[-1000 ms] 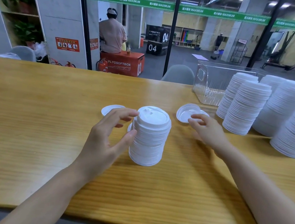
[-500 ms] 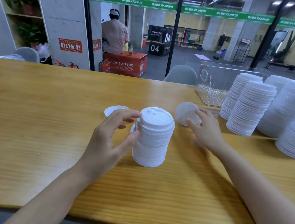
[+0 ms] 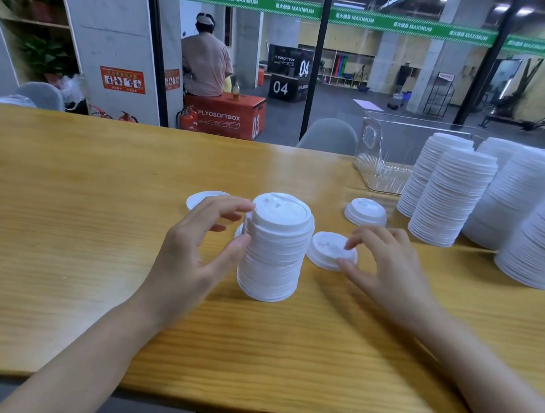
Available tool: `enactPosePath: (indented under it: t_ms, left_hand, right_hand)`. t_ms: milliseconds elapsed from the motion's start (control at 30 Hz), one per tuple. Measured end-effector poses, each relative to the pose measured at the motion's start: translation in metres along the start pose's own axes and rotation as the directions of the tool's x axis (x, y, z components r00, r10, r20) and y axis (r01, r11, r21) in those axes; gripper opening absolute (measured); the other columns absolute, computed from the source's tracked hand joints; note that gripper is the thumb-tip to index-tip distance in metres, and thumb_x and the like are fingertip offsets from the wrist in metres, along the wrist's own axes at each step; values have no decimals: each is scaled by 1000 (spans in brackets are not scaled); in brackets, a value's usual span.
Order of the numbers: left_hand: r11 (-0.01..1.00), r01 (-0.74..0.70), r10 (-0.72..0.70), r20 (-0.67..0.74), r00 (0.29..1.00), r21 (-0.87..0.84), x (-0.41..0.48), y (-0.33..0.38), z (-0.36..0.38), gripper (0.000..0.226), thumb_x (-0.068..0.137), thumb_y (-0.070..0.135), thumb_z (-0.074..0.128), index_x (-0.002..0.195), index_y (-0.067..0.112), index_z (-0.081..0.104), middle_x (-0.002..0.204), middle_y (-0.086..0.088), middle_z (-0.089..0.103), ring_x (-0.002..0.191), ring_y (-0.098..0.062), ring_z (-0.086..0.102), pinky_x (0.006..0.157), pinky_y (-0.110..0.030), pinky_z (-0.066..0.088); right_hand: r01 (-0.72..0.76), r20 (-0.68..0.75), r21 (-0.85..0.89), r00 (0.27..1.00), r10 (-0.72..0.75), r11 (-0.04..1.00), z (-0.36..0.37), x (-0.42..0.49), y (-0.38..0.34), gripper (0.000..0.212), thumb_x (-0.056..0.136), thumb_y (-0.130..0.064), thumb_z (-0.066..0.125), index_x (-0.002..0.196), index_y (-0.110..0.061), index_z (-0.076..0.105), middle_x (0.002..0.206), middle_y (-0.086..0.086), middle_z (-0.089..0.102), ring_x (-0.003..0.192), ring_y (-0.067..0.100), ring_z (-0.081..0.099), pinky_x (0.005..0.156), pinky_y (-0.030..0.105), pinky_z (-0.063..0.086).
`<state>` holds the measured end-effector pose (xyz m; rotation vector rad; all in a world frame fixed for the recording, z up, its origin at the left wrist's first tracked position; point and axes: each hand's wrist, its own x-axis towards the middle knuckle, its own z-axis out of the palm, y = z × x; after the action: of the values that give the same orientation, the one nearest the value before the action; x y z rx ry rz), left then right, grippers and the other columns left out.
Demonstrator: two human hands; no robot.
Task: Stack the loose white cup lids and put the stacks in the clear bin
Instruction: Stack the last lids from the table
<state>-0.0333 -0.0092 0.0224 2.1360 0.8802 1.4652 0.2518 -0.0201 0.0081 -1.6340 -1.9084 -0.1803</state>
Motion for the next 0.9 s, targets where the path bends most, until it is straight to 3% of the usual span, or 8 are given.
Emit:
enactPosePath:
  t_ms: [100, 200, 367, 500, 633, 767, 833, 900]
  left_hand:
    - [1000, 1, -1, 1, 1000, -4, 0, 0, 0, 36, 89, 35, 57, 122, 22, 61, 124, 11, 61, 114, -15, 59, 92, -19, 44]
    - [1000, -3, 3, 5, 1000, -2, 0, -1, 0, 37, 89, 35, 57, 122, 21, 61, 125, 9, 61, 115, -17, 58, 93, -20, 44]
    - [1000, -4, 4, 3, 1000, -3, 1, -1, 0, 36, 88, 35, 57, 122, 21, 61, 125, 10, 61, 115, -17, 59, 92, -19, 44]
    - [1000, 1, -1, -1, 1000, -10, 1, -1, -1, 37, 88, 36, 57, 122, 22, 61, 124, 11, 61, 114, -16, 59, 92, -19, 44]
    - [1000, 13, -14, -16, 1000, -26, 0, 0, -1, 39, 88, 37, 57, 124, 23, 59, 121, 9, 62, 114, -15, 58, 93, -20, 45]
    - [999, 32, -34, -36, 999, -43, 0, 2, -1, 43, 87, 40, 57, 126, 21, 58, 119, 11, 62, 115, -14, 57, 93, -17, 44]
    - [999, 30, -32, -37, 999, -43, 0, 2, -1, 43, 87, 40, 57, 126, 22, 58, 119, 12, 61, 115, -12, 57, 93, -16, 44]
    - [999, 26, -27, -36, 999, -41, 0, 2, -1, 42, 87, 39, 57, 125, 24, 57, 119, 12, 61, 115, -12, 57, 92, -16, 44]
  right_hand:
    - [-151, 192, -78, 968, 164, 985, 4, 6, 3, 52, 85, -58, 60, 133, -38, 49, 142, -12, 44, 131, 21, 30, 104, 42, 29]
    - [-181, 258, -76, 946, 195, 981, 8, 9, 6, 55, 86, -62, 56, 137, -44, 44, 144, -18, 42, 134, 15, 27, 99, 36, 25]
    - [-158, 231, -59, 958, 168, 986, 8, 9, 6, 45, 89, -59, 57, 131, -44, 50, 133, -24, 51, 129, 11, 34, 91, 33, 24]
    - [-204, 88, 237, 978, 189, 950, -2, 15, 0, 41, 89, -54, 61, 128, -42, 56, 127, -16, 58, 123, 14, 44, 105, 41, 33]
    - [-90, 3, 537, 995, 104, 839, -23, 18, -32, 45, 85, -55, 56, 126, -38, 59, 124, -21, 60, 118, 2, 52, 98, 19, 37]
    - [59, 27, 520, 996, -85, 852, -31, 17, -64, 45, 84, -59, 53, 126, -45, 56, 125, -32, 56, 123, -3, 44, 100, 9, 30]
    - [93, 43, 488, 991, -130, 868, -29, 19, -71, 47, 83, -61, 50, 127, -44, 56, 128, -33, 55, 126, 0, 40, 105, 14, 29]
    - [106, 48, 435, 989, -140, 894, -26, 21, -75, 50, 84, -64, 48, 129, -44, 55, 132, -31, 54, 127, 2, 39, 111, 31, 31]
